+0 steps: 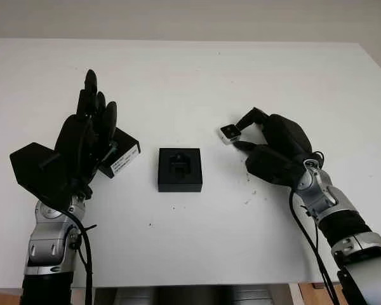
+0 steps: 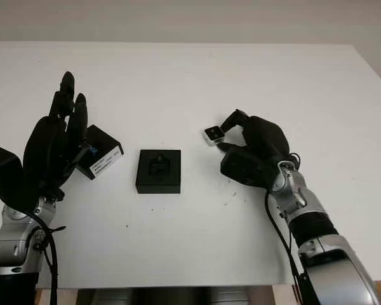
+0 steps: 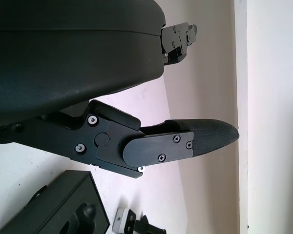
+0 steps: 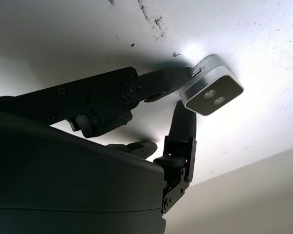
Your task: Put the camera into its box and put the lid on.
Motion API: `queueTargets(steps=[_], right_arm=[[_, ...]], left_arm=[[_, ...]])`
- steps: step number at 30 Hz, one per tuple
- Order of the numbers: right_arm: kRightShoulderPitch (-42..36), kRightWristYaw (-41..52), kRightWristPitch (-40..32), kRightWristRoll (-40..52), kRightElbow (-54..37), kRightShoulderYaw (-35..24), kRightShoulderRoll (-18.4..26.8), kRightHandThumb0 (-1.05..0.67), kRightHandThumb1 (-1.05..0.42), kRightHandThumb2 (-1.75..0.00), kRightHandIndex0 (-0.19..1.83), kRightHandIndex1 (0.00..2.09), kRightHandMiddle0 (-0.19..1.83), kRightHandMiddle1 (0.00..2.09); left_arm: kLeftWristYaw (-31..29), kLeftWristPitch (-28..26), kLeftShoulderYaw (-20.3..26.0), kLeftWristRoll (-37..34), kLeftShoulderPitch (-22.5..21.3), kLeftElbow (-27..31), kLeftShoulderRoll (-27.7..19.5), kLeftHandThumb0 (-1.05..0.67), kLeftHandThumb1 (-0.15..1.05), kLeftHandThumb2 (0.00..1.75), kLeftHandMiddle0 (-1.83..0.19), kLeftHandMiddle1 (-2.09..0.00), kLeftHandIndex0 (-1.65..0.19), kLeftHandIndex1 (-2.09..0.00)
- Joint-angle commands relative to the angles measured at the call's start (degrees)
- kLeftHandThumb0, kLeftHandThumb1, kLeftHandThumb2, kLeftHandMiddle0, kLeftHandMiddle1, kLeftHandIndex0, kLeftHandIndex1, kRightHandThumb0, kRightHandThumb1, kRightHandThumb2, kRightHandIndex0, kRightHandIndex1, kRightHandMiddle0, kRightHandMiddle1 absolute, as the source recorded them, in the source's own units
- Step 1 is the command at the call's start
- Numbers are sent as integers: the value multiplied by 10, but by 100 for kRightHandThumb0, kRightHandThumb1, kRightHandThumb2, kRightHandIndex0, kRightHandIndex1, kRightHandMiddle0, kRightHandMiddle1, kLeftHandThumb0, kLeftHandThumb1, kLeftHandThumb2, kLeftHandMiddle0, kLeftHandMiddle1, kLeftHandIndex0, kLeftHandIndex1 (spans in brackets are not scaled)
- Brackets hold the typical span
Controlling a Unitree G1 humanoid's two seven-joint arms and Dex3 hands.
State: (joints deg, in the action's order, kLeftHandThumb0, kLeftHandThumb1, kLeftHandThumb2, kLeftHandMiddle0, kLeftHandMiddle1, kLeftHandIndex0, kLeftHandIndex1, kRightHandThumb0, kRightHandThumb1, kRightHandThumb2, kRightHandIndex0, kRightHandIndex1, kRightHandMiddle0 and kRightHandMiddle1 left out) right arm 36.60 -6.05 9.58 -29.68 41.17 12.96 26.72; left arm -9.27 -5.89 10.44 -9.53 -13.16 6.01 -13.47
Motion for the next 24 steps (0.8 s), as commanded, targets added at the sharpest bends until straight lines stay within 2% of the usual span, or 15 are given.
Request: queueTargets(steps=[1,7,9,11,12,16,19,24], right_arm=[[-16,18,-9,6,-19,-1,6,-40,-91,-5,51,6,42,149],[-24,86,-57,1,-84,-1,26,-42,-92,-5,49,5,38,150],[-25,100,-63,-7,-105,0,39,-43,-90,-5,49,5,38,145],[-20,120,-65,-24,-127,5,60,-46,-87,-5,41,3,30,111],[-19,127,-67,-31,-135,7,67,-49,-86,-5,37,3,32,88],[0,141,-79,-89,-182,18,102,-56,-83,-5,32,4,44,35],[19,179,-106,-137,-214,33,120,-60,-83,-6,28,3,39,22],[49,218,-104,-179,-240,47,134,-66,-84,-6,21,1,29,12]], left_arm=[[-3,0,2,-1,-5,7,-5,-76,105,56,19,0,19,0],[-2,0,3,-4,-5,7,-2,-75,105,56,19,0,19,0],[-2,3,2,-2,-5,6,-2,-75,105,55,19,0,19,0],[-3,2,1,0,-5,6,-4,-75,105,56,19,0,19,0],[-3,1,1,0,-5,7,-5,-75,105,56,19,0,19,0],[0,1,0,0,-4,8,-2,-76,105,55,19,0,19,0],[4,1,-1,2,-4,7,0,-76,105,55,19,0,19,0],[5,4,-3,5,-5,6,1,-76,105,57,19,0,19,0]])
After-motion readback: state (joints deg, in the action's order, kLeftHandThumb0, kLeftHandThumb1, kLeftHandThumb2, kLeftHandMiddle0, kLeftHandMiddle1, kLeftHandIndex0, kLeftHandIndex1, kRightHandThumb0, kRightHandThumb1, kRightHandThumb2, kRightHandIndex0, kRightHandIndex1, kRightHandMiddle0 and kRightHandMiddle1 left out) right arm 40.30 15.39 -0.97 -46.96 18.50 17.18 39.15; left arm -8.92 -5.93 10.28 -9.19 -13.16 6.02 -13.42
